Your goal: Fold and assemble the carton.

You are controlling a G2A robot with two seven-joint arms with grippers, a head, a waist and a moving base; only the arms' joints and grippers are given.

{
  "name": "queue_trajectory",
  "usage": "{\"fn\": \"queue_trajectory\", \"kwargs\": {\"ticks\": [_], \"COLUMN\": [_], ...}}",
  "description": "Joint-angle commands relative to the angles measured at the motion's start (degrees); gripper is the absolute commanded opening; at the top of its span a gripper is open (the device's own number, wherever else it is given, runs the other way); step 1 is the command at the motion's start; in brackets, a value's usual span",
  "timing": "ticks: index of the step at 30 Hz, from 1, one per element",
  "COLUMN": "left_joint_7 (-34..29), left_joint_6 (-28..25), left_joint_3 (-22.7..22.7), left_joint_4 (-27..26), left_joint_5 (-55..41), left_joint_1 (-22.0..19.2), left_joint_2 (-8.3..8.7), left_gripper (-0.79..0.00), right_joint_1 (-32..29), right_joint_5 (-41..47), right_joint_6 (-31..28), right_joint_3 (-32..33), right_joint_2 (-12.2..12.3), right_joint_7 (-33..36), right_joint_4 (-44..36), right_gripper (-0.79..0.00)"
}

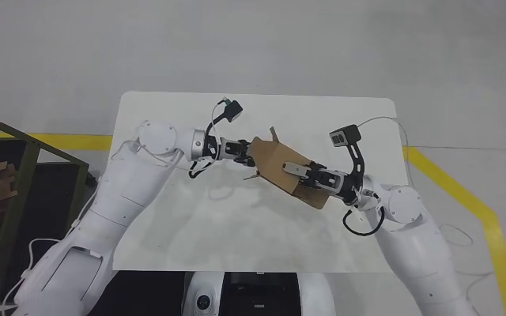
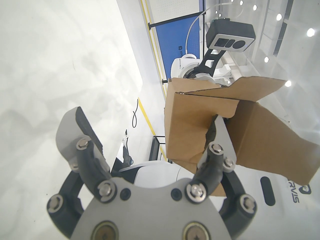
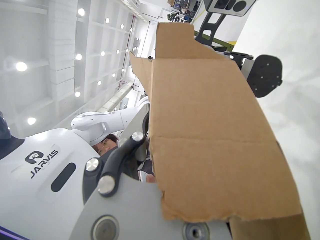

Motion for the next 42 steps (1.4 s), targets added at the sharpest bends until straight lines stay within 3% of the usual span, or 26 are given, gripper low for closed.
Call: {"fn": "queue_trajectory", "kwargs": {"ticks": [1,18,42], "left_joint_7": [-0.02,0.16,0.53], "left_joint_6": [0.09,0.37,-2.05], "left_joint_3": [0.19,1.45,-1.82], "left_joint_4": [-0.01,0.96,1.31], "left_joint_5": [0.11,0.26,-2.74], "left_joint_1": [-0.07,-1.10,1.32], "left_joint_2": [-0.05,-0.55,0.04], "left_gripper": [0.000,0.000,0.000], "right_joint_1": [0.11,0.93,0.44], "right_joint_5": [-0.07,0.68,5.97], "right_joint_6": [0.02,0.12,-1.54], "right_joint_3": [-0.16,-0.61,0.56], "right_joint_2": [0.00,0.06,0.30], "right_joint_7": [0.00,-0.29,1.43], "right_joint_4": [0.10,1.24,2.19], "right_gripper": [-0.785,-0.785,-0.785]}}
